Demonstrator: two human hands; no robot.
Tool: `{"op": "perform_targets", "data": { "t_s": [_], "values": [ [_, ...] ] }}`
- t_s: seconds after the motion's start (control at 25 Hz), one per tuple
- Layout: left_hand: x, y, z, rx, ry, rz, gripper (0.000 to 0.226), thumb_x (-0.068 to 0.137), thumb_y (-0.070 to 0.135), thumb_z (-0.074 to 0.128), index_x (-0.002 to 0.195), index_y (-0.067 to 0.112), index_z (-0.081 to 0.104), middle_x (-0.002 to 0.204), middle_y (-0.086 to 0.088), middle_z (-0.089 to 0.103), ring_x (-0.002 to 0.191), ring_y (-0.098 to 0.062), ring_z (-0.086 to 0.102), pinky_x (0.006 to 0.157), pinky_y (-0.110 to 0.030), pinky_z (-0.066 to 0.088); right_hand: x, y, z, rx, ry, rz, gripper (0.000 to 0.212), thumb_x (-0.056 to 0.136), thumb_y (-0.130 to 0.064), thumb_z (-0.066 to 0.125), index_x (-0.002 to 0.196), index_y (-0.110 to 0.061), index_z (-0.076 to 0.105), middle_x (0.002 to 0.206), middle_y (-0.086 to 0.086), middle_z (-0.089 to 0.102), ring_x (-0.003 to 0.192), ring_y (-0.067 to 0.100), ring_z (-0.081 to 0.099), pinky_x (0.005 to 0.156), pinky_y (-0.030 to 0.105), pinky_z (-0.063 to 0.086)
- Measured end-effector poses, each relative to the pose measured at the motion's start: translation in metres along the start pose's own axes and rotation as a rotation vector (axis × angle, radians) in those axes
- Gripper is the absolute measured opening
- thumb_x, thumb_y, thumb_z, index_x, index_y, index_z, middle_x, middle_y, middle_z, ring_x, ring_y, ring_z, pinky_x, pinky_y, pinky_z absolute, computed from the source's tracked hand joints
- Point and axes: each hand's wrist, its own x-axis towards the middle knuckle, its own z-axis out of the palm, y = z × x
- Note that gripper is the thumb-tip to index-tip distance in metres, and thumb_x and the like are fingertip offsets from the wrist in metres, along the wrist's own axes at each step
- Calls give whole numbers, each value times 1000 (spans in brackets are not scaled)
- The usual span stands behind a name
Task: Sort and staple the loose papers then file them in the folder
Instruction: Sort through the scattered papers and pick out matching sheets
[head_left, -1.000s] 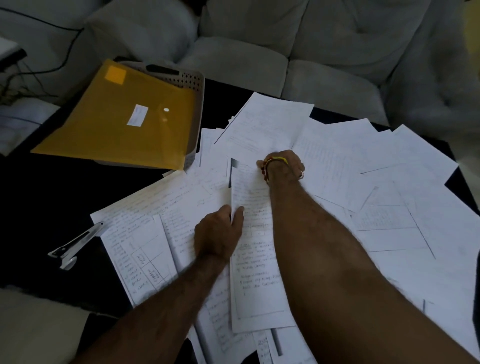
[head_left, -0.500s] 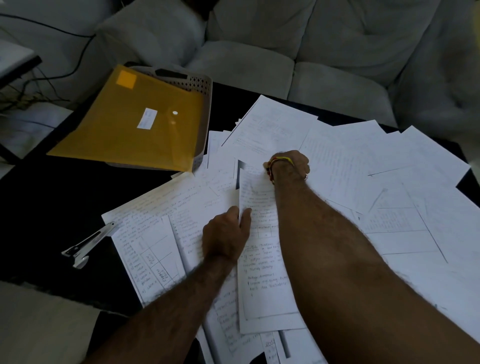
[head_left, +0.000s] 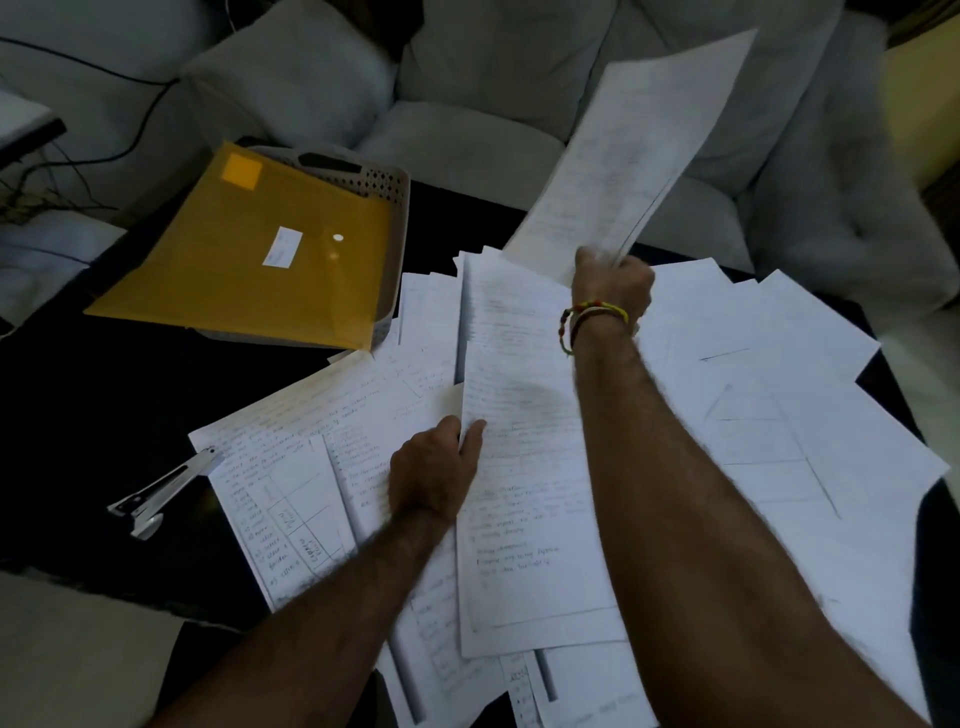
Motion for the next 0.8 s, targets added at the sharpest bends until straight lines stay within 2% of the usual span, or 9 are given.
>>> {"op": "perform_targets", "data": {
  "t_s": [0.08, 0.12, 0.24, 0.36, 0.44, 0.52, 0.64, 0.72, 0.8],
  "values": [
    [-2, 2, -4, -33, -19, -10, 44, 95, 55, 43, 64, 23, 41, 54, 10, 46, 49, -12, 47, 50, -23, 33, -9, -13, -36, 75, -85, 4, 15, 72, -20, 79, 76, -10, 69, 67, -6, 64, 64, 11, 63, 69, 29, 53],
    [-2, 3, -5, -39, -24, -14, 44, 94, 55, 44, 64, 23, 40, 55, 9, 46, 50, -13, 49, 51, -24, 34, -13, -10, -58, 82, -212, 62, 14, 73, -15, 80, 75, -9, 68, 69, -2, 65, 63, 11, 61, 64, 28, 52],
    [-1, 1, -7, -47, -39, -27, 40, 95, 51, 44, 71, 21, 51, 64, 2, 57, 62, -22, 58, 57, -28, 40, -41, 40, -110, -213, -536, 316, 25, 76, -18, 82, 64, -9, 62, 65, 9, 61, 58, 18, 57, 56, 28, 47],
    [-3, 2, -10, -74, -50, -31, 30, 96, 39, 45, 83, 16, 61, 81, -7, 68, 77, -30, 63, 63, -32, 46, -64, 101, -141, -397, -488, 368, 28, 67, -11, 87, 65, 1, 61, 65, 12, 61, 57, 21, 57, 52, 26, 50],
    [-4, 4, -11, -118, -2, -48, 40, 99, 43, 40, 82, 14, 62, 81, -11, 68, 76, -33, 62, 61, -32, 43, -68, 130, -149, -542, -447, 373, 52, 57, -19, 92, 92, 9, 64, 89, 19, 68, 80, 26, 66, 70, 33, 56],
    [-2, 3, -11, -196, 10, -87, 53, 100, 50, 32, 83, 12, 66, 82, -11, 70, 77, -33, 62, 63, -32, 45, -77, 144, -156, -686, -421, 342, 68, 60, -24, 90, 112, 5, 59, 110, 18, 65, 102, 31, 64, 83, 32, 52],
    [0, 1, -16, -211, -71, -119, 57, 97, 57, 33, 76, 13, 62, 74, -1, 65, 72, -27, 59, 63, -31, 43, -91, 150, -164, -809, -376, 307, 67, 68, -24, 86, 121, -1, 52, 124, 17, 60, 115, 34, 58, 92, 35, 49],
    [-1, 1, -15, -102, -117, -75, 47, 91, 59, 45, 74, 15, 53, 71, 2, 62, 71, -25, 59, 60, -31, 42, -94, 153, -165, -814, -379, 293, 70, 68, -28, 86, 122, -2, 50, 127, 17, 57, 117, 33, 56, 97, 37, 49],
    [-2, 6, -14, -75, -166, -83, 30, 90, 48, 57, 83, 19, 53, 81, 0, 65, 78, -26, 61, 64, -30, 44, -96, 150, -167, -815, -427, 287, 79, 67, -32, 87, 126, -2, 45, 131, 16, 53, 122, 32, 52, 101, 37, 46]
  ]
}}
